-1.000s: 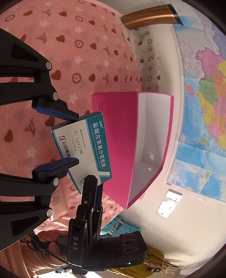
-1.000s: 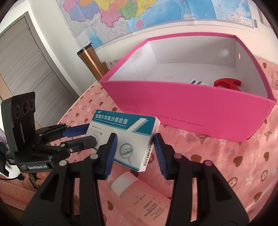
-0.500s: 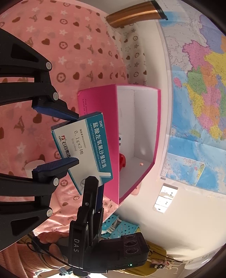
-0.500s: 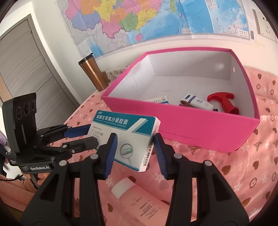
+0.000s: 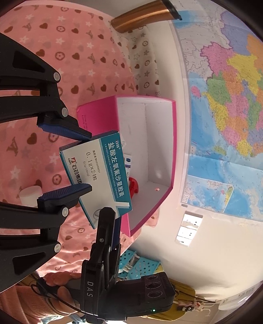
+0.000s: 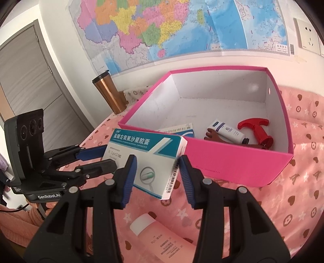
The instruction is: Organize rigid objects
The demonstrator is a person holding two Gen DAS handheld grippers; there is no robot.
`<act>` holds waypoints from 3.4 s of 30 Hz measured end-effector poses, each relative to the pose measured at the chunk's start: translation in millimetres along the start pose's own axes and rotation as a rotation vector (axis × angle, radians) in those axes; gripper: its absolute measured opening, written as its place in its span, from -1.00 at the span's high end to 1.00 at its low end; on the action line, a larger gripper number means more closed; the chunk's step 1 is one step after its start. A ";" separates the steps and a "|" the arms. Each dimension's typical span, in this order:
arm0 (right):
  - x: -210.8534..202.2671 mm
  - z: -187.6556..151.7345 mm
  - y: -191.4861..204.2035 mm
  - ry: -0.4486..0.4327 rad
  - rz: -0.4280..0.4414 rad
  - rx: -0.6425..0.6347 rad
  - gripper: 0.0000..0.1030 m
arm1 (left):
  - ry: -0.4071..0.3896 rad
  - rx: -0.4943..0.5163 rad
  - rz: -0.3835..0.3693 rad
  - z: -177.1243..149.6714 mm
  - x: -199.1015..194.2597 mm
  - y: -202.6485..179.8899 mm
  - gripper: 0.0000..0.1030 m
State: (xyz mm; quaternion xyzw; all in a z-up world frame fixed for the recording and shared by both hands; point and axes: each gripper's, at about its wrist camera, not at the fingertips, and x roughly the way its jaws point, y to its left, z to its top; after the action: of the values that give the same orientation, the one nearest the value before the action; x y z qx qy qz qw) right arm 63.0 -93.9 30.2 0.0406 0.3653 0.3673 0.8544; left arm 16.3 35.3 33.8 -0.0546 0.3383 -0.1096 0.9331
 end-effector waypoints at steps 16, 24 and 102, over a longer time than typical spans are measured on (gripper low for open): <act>-2.4 15.6 -5.7 -0.042 0.007 0.003 0.10 | -0.028 0.019 0.017 19.7 2.9 -0.2 0.15; -2.2 20.7 -8.7 -0.051 0.012 0.006 0.10 | -0.035 0.028 0.023 25.9 4.5 0.0 0.15; 66.1 63.9 -44.2 -0.003 0.056 0.126 0.10 | 0.062 -0.024 0.120 64.9 65.8 48.3 0.15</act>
State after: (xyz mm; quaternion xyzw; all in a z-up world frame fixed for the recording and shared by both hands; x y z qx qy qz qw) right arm 161.9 -69.8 22.6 0.1052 0.3851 0.3673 0.8401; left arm 115.3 68.1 34.2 -0.0420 0.3709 -0.0510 0.9263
